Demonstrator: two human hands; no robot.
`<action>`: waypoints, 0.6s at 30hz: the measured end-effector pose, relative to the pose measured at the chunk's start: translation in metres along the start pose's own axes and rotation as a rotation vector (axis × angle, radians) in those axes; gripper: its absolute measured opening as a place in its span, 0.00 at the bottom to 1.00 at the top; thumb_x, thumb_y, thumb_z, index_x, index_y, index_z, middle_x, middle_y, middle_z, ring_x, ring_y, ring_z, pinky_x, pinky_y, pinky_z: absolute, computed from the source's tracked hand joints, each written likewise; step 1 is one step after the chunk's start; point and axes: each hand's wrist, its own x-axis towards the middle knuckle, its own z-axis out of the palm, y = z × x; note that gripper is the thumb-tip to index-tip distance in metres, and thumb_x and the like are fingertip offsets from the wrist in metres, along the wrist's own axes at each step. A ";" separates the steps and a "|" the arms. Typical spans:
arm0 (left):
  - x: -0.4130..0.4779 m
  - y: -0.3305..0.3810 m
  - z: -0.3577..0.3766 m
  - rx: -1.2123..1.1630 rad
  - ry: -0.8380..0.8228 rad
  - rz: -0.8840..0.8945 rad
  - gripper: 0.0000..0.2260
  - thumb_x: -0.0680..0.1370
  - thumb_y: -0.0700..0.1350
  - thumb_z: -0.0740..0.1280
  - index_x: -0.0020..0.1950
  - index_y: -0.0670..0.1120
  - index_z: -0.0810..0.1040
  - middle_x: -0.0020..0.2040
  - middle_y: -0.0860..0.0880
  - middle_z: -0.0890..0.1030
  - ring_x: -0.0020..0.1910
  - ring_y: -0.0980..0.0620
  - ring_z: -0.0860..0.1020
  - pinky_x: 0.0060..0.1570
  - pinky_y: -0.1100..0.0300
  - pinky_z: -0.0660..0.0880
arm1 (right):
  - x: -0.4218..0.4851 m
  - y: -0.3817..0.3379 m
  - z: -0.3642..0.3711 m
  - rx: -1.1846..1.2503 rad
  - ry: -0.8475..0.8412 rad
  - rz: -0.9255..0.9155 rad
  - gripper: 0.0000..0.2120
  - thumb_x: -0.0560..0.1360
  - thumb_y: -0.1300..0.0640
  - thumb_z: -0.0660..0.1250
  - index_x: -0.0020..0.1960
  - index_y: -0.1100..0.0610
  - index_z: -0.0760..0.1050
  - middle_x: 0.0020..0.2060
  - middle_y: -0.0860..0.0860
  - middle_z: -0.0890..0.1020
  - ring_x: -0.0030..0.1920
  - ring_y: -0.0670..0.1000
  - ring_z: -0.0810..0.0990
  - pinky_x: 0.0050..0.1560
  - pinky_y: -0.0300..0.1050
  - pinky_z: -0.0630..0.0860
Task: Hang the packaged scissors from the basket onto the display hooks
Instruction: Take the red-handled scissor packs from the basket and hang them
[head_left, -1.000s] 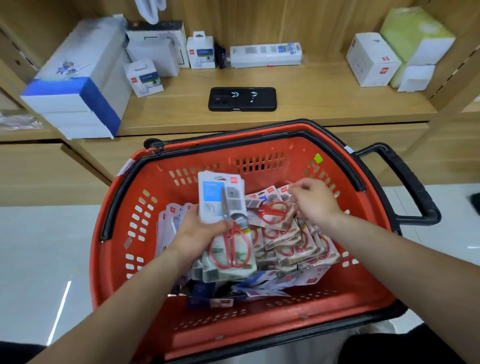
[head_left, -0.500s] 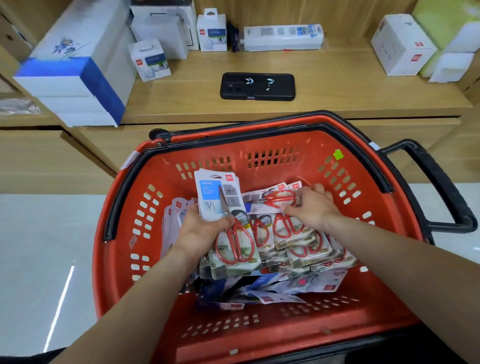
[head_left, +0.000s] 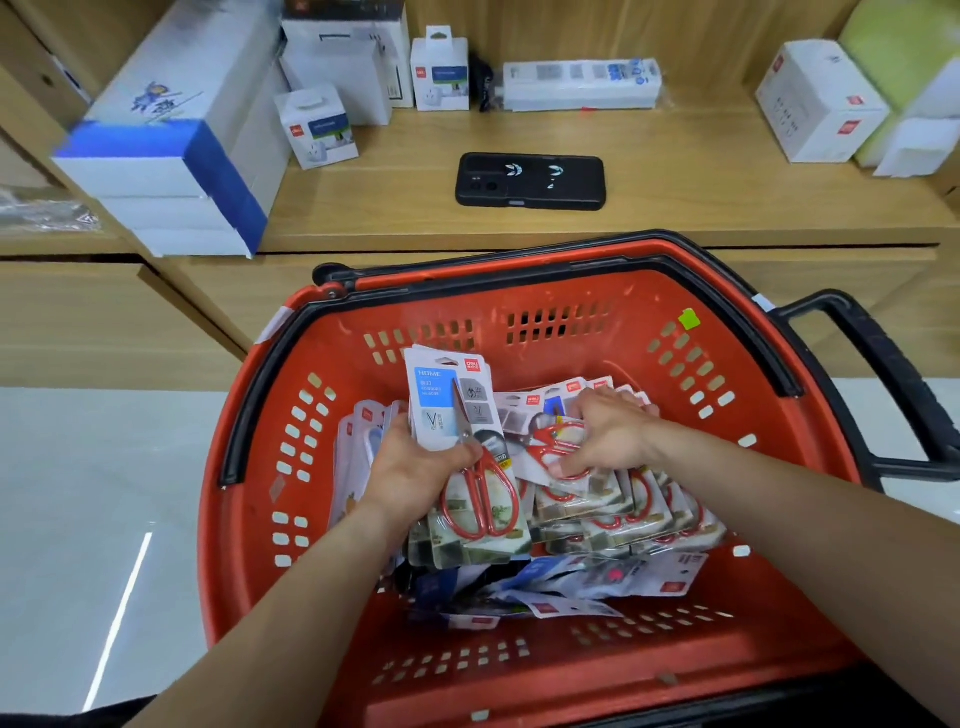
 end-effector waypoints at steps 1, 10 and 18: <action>-0.001 0.000 -0.001 0.002 -0.002 -0.002 0.15 0.74 0.42 0.79 0.53 0.53 0.76 0.49 0.52 0.87 0.46 0.52 0.87 0.51 0.54 0.83 | -0.002 0.001 -0.001 0.049 -0.005 -0.014 0.41 0.68 0.37 0.79 0.73 0.52 0.66 0.70 0.49 0.72 0.72 0.55 0.69 0.74 0.57 0.62; -0.034 0.025 -0.023 0.036 -0.056 0.055 0.21 0.72 0.40 0.80 0.63 0.44 0.79 0.50 0.48 0.88 0.46 0.49 0.88 0.46 0.55 0.85 | -0.071 0.017 -0.022 0.445 0.115 -0.179 0.14 0.75 0.47 0.76 0.57 0.51 0.80 0.55 0.47 0.84 0.52 0.48 0.84 0.49 0.43 0.79; -0.101 0.106 -0.041 -0.032 -0.056 0.262 0.22 0.72 0.42 0.80 0.64 0.49 0.78 0.52 0.47 0.88 0.45 0.50 0.88 0.41 0.56 0.84 | -0.166 0.021 -0.045 0.962 0.446 -0.307 0.05 0.76 0.59 0.75 0.48 0.55 0.78 0.47 0.58 0.86 0.46 0.53 0.85 0.52 0.51 0.78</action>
